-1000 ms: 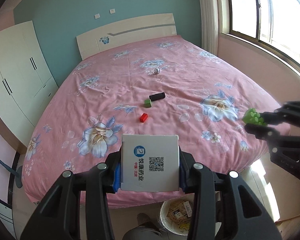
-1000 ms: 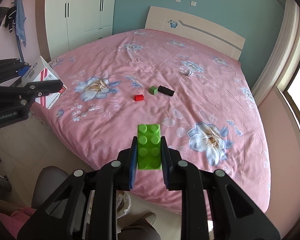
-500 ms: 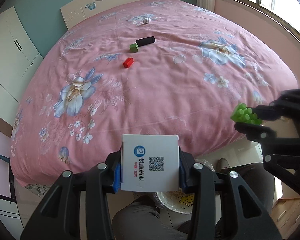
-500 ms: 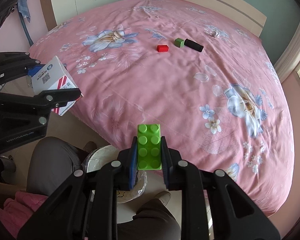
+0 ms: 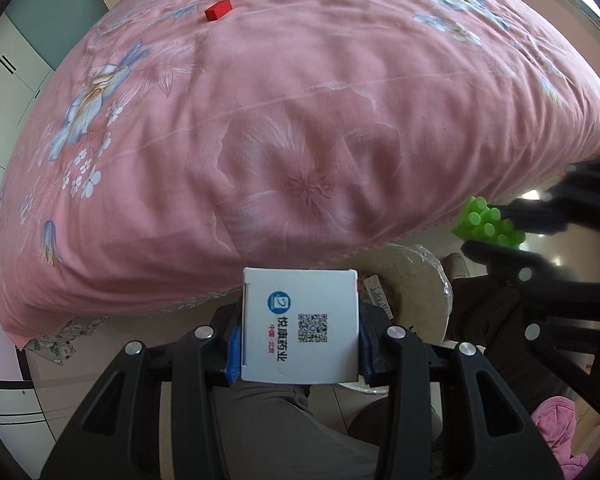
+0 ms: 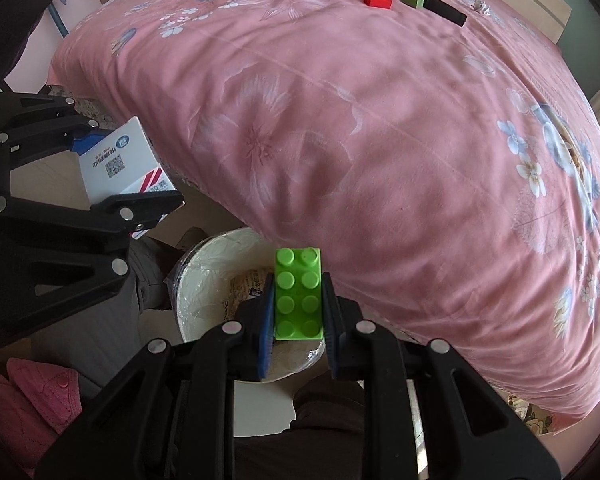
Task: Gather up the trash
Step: 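Carry the medicine box and green Lego brick in both tools over the bin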
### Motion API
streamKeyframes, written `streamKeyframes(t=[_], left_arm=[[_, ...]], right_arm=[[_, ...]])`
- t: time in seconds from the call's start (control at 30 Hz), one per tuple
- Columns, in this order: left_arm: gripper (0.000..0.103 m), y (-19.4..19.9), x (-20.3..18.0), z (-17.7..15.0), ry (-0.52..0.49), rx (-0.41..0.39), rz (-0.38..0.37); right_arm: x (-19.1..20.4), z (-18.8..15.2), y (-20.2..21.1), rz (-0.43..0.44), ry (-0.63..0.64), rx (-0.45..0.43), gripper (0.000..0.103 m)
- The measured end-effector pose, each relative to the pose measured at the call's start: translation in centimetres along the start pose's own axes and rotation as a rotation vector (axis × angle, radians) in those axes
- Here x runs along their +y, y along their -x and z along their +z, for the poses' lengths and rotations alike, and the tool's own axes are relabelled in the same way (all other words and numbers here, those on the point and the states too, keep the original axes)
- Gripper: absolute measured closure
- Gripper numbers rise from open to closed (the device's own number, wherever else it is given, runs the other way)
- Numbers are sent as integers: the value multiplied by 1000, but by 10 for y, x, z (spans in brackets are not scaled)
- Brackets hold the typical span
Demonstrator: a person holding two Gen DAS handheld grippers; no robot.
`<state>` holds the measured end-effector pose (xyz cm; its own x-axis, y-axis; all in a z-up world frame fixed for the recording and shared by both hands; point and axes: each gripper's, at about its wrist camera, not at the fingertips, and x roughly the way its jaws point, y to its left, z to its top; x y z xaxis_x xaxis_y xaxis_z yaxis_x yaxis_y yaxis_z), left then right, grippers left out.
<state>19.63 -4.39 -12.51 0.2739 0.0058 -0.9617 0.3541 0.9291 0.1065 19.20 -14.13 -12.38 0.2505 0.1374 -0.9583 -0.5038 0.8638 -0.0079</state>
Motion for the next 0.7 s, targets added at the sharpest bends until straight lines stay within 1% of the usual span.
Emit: streamKeyframes(t=[0.2, 0.37, 0.47, 0.7], left_arm=[[58, -46, -10, -17, -2, 77, -39], [58, -86, -14, -33, 24, 148, -83], [58, -110, -16, -41, 33, 188, -97], [58, -167, -19, -47, 98, 266, -139]], right_arm=[[9, -18, -50, 45, -13, 73, 80], [14, -39, -96, 91, -47, 138, 80], [15, -49, -122, 111, -71, 177, 80], [17, -68, -175, 158, -153, 262, 80]])
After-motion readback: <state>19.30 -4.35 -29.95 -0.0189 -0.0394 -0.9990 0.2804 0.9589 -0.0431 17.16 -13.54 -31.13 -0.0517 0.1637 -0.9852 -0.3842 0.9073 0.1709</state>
